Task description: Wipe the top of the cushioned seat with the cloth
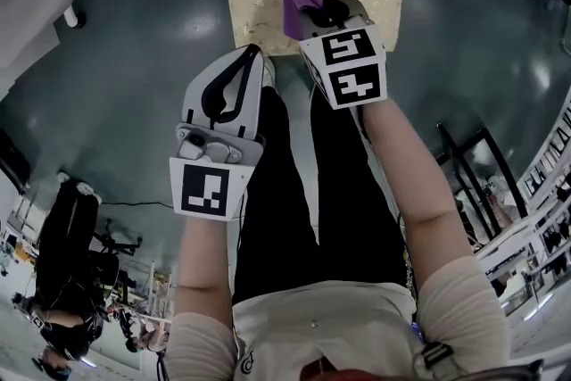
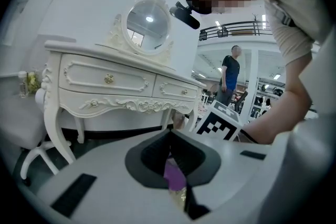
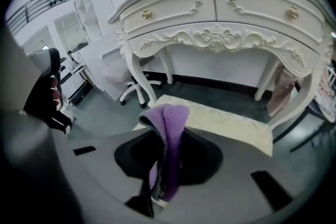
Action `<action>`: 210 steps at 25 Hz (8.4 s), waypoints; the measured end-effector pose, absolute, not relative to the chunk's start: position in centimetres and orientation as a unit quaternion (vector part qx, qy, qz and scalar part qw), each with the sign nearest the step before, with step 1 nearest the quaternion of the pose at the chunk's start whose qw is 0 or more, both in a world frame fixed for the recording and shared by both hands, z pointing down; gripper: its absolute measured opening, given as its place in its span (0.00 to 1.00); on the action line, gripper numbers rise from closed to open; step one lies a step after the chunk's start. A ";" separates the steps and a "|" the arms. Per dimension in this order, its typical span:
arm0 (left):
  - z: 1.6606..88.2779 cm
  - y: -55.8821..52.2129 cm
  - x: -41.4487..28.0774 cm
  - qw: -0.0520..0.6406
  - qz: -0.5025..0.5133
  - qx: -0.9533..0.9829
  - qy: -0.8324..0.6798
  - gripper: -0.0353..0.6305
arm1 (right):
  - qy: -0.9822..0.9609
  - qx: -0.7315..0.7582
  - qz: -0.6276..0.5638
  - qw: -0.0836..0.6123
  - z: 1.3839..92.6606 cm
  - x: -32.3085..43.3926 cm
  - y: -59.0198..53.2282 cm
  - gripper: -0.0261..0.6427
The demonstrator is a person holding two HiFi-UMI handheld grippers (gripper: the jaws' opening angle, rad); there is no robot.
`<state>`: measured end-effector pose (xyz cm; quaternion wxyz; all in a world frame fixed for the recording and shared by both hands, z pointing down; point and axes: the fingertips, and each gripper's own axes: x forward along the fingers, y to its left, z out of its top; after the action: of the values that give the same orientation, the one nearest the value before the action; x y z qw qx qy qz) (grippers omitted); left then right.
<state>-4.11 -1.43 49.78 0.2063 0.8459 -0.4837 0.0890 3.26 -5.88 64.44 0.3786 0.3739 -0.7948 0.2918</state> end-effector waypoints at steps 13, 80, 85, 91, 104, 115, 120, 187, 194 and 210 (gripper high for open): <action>53.5 0.9 -13.7 0.224 0.107 0.836 -0.490 0.07 | -0.798 0.353 0.301 0.385 68.9 -7.4 -4.8 0.17; 50.3 -3.3 12.5 0.186 0.089 0.890 -0.408 0.07 | -0.728 0.438 0.300 0.434 66.4 25.7 -6.8 0.16; 49.6 -1.0 8.7 0.177 0.101 0.895 -0.397 0.07 | -0.745 0.426 0.315 0.406 64.3 19.9 -4.8 0.16; 50.1 2.6 1.7 0.145 0.163 0.898 -0.381 0.07 | -0.772 0.381 0.350 0.369 64.1 9.9 -1.1 0.16; 52.4 6.4 -12.1 0.198 0.121 0.859 -0.456 0.07 | -0.794 0.315 0.352 0.384 67.9 -6.1 3.5 0.16; 53.1 6.1 -12.6 0.197 0.109 0.859 -0.459 0.07 | -0.791 0.329 0.327 0.399 70.2 -6.0 3.1 0.16; 53.0 5.4 -10.2 0.197 0.104 0.858 -0.462 0.07 | -0.792 0.331 0.311 0.408 70.0 -3.7 2.8 0.16; 34.1 -0.9 5.2 0.108 0.081 0.872 -0.470 0.07 | -0.825 0.442 0.222 0.273 42.8 18.4 -2.5 0.17; 22.3 -3.2 1.8 0.057 0.044 0.872 -0.484 0.07 | -0.857 0.454 0.148 0.192 27.5 15.2 -5.5 0.17; 1.8 -1.4 -2.5 -0.056 0.026 0.862 -0.503 0.07 | -0.882 0.468 -0.009 0.064 3.6 13.3 -3.5 0.17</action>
<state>-2.46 -1.45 1.77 -0.0560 0.8622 -0.5027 0.0261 13.27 -3.48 3.56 0.0644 0.4675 -0.8816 -0.0090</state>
